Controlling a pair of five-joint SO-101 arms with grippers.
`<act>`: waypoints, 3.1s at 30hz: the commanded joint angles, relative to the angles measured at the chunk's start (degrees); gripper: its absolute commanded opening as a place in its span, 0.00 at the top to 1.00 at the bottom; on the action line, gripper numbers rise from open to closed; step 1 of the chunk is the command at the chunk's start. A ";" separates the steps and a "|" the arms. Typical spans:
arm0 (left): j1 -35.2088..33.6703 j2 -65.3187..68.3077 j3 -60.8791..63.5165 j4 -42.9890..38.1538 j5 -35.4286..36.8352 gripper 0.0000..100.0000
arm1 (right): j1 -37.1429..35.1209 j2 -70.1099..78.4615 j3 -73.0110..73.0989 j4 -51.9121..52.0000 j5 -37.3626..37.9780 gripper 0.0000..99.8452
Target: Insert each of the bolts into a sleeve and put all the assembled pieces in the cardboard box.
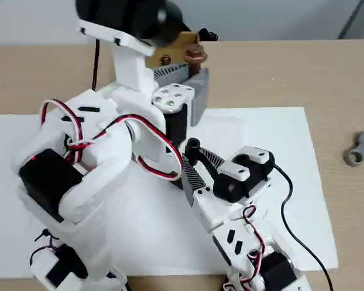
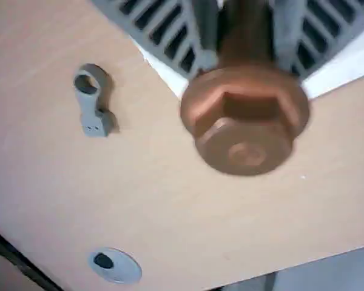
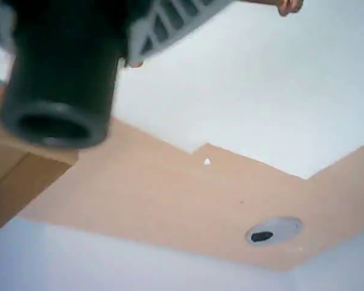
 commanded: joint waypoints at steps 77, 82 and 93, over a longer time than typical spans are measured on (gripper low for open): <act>-3.08 -34.20 68.18 -33.05 -0.97 1.00 | -0.66 -0.22 -0.70 -0.66 -0.44 1.00; -2.46 -32.26 67.74 -35.16 1.14 1.00 | -0.66 -0.40 -0.88 0.48 -0.44 1.00; -2.11 -29.10 67.82 -35.16 1.14 1.00 | -0.66 -0.57 -0.88 0.40 -0.44 1.00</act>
